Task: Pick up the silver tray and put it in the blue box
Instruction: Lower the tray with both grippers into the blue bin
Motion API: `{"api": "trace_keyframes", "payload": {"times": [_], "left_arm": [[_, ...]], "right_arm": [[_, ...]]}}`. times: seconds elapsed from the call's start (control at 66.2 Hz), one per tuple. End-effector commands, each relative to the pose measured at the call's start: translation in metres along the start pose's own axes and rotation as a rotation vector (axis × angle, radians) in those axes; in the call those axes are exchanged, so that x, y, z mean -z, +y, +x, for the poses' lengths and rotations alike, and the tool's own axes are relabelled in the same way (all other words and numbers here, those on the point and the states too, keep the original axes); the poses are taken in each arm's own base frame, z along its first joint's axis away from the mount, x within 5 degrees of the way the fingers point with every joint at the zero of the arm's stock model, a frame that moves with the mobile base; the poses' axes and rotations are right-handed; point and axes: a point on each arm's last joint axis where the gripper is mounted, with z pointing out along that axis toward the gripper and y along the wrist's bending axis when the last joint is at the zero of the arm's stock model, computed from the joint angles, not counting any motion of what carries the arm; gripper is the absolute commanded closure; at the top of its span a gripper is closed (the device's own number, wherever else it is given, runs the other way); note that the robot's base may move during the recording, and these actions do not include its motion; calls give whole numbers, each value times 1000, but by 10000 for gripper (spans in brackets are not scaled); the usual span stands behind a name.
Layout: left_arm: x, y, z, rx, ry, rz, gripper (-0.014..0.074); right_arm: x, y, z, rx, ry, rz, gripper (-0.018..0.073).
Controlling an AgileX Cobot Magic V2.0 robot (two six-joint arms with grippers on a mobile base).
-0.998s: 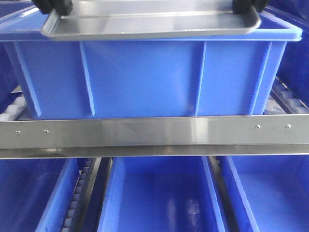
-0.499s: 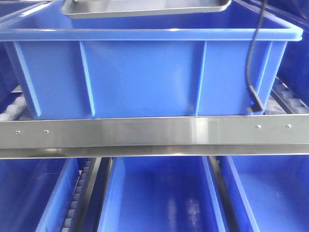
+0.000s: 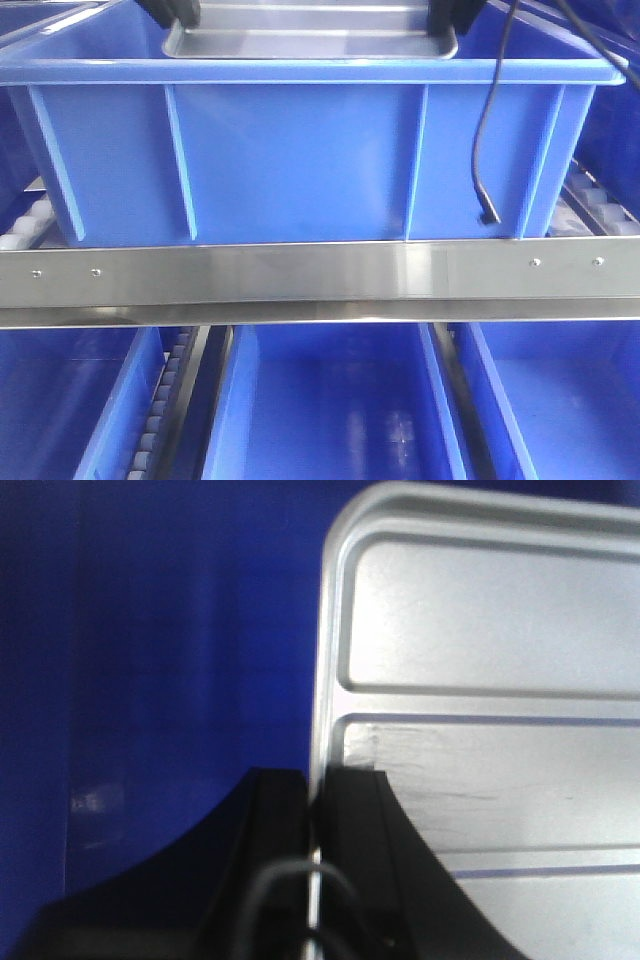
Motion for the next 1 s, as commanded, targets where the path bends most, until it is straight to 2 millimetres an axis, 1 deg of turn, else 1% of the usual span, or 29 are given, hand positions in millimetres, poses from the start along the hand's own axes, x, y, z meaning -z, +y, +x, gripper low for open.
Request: {"api": "trace_keyframes", "payload": {"times": [0.0, 0.272, 0.378, 0.438, 0.529, 0.59, 0.68, 0.741, 0.801, 0.862, 0.877, 0.892, 0.922, 0.952, 0.983], "left_arm": [[34, -19, -22, 50, -177, 150, 591], [34, -17, -22, 35, -184, 134, 591], [34, -16, -23, 16, -189, 114, 591], [34, -15, -23, 8, -192, 105, 591], [34, -14, -23, -4, -193, 91, 591], [34, -13, -23, -11, -191, 82, 590], [32, -12, -21, -15, -176, 70, 589], [31, -10, -20, -13, -161, 61, 580], [29, -6, -20, -5, -146, 52, 505], [28, -6, -19, -6, -139, 49, 363], [28, -6, -19, -3, -139, 49, 347], [28, -6, -20, -5, -144, 49, 300], [28, -6, -20, -9, -146, 45, 235], [28, -5, -20, -14, -144, 38, 204], [28, -4, -20, -21, -145, 28, 193]], "right_arm": [[39, 16, -19, -35, -185, -182, 503], [38, 16, -19, -35, -186, -183, 503], [38, 16, -19, -36, -187, -184, 489], [38, 16, -19, -36, -189, -185, 436], [38, 16, -19, -36, -190, -185, 321], [38, 16, -19, -36, -190, -185, 262], [38, 16, -19, -37, -194, -188, 198], [38, 16, -19, -37, -194, -188, 183], [38, 16, -19, -37, -193, -188, 183], [38, 16, -19, -37, -194, -188, 183], [38, 16, -19, -37, -194, -188, 183], [38, 16, -19, -37, -194, -188, 183], [38, 16, -19, -37, -194, -188, 183], [38, 16, -20, -38, -194, -187, 183], [38, 15, -20, -41, -195, -185, 183]]}}
